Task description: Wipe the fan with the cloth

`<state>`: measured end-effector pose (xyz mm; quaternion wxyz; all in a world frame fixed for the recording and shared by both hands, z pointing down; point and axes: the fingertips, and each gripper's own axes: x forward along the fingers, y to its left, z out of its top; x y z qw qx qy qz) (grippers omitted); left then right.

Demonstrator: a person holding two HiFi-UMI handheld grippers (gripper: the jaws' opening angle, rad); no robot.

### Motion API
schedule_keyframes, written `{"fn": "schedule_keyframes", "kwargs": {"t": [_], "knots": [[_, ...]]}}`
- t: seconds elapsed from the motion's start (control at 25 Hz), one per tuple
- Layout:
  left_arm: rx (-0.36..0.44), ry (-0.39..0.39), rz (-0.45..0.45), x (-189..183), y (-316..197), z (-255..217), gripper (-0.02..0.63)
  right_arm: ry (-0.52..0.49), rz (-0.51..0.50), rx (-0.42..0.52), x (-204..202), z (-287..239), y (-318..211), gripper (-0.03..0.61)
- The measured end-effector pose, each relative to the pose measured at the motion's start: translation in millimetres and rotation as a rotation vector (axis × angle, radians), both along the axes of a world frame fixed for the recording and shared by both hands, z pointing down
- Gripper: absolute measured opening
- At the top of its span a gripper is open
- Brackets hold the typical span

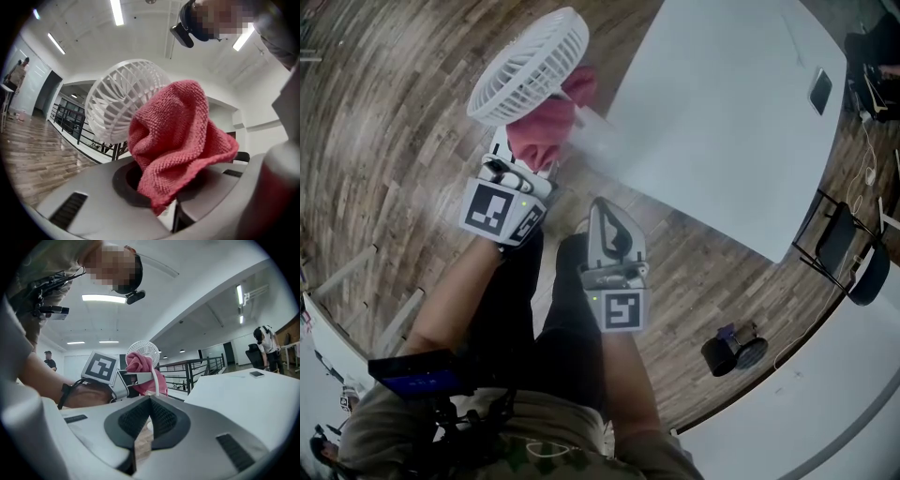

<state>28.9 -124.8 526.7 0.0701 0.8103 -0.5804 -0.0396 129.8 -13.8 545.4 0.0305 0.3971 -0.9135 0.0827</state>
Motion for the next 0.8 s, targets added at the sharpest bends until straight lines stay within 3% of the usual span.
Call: {"fn": "schedule_keyframes", "kwargs": {"t": [0.32,0.56,0.8], "knots": [[0.003,0.011,0.012,2.1,-0.5,2.8,0.08,0.033,0.002,-0.017,12.1,12.4,0.7,-0.003],[0.006,-0.095,0.003,6.9,-0.2,5.3,0.081,0.034,-0.006,-0.013,11.6,16.2,2.9,-0.003],[0.001,-0.107,-0.002,7.8,-0.7,18.2,0.081,0.04,-0.005,-0.025,15.6,22.7,7.3,-0.003]]}}
